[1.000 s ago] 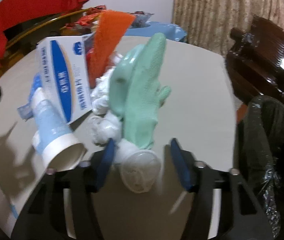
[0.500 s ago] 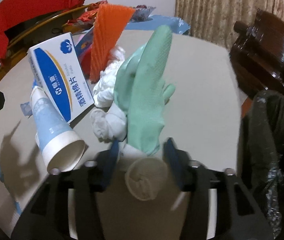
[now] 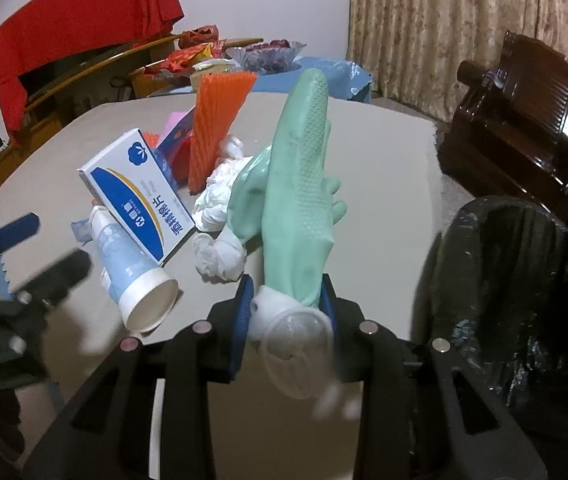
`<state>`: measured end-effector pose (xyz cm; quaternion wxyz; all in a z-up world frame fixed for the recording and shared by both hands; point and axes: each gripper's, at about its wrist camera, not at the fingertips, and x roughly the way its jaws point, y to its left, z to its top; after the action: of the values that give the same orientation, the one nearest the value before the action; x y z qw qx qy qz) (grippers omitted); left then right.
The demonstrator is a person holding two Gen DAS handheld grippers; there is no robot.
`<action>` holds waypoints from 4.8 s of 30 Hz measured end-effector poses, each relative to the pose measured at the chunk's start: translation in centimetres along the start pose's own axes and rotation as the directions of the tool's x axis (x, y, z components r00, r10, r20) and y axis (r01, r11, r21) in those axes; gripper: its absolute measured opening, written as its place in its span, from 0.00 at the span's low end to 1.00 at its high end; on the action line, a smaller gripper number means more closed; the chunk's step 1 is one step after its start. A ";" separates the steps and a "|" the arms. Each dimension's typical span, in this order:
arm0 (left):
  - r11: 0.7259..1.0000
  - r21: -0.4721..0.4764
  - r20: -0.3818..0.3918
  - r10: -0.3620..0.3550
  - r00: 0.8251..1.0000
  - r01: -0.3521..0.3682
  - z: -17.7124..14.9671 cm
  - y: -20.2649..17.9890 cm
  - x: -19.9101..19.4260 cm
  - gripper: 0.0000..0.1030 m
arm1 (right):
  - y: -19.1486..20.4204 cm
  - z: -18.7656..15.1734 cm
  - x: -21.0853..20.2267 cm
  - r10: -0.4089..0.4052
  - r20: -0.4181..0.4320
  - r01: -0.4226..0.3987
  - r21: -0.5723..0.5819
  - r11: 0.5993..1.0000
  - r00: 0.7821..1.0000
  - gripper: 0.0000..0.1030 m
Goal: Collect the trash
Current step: 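Grasp the white-and-blue paper cup with the left tool while the right tool holds the glove, then carry the cup and glove with both tools over the black trash bin, then open both tools to drop the cup and glove into the bin, then return to the table and grasp the white tissue box with the left tool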
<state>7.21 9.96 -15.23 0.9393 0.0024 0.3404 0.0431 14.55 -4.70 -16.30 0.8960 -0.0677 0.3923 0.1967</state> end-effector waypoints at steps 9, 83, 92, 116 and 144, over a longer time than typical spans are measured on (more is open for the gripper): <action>0.998 0.028 0.000 -0.051 0.999 0.051 -1.3 -1.3 2.1 0.94 | -0.5 -0.7 -0.6 0.001 -0.002 -0.001 0.021 1.000 1.000 0.31; 0.870 0.207 0.068 -0.469 0.881 0.447 8.1 -20.1 -1.1 0.94 | -18.7 -7.0 -15.1 -0.402 0.097 0.332 0.406 0.851 0.910 0.95; 0.949 0.158 0.152 -0.297 0.943 0.273 7.2 -12.6 -2.5 0.94 | -14.2 -4.0 -13.6 -0.316 0.147 0.250 0.347 0.904 0.937 0.95; 1.000 -0.027 0.090 -0.009 0.996 0.011 3.4 0.6 3.0 0.82 | -3.7 1.8 -6.0 -0.116 0.180 0.095 0.121 0.988 0.977 0.95; 0.990 -0.040 0.030 -0.133 0.991 0.134 3.7 0.5 4.1 0.32 | -1.7 4.6 -2.4 -0.063 0.170 0.055 0.053 0.997 0.983 0.94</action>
<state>12.64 10.88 -14.99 0.9444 -0.0395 0.3262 -0.0127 16.90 -5.71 -11.41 0.9333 -0.0405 0.3160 0.1657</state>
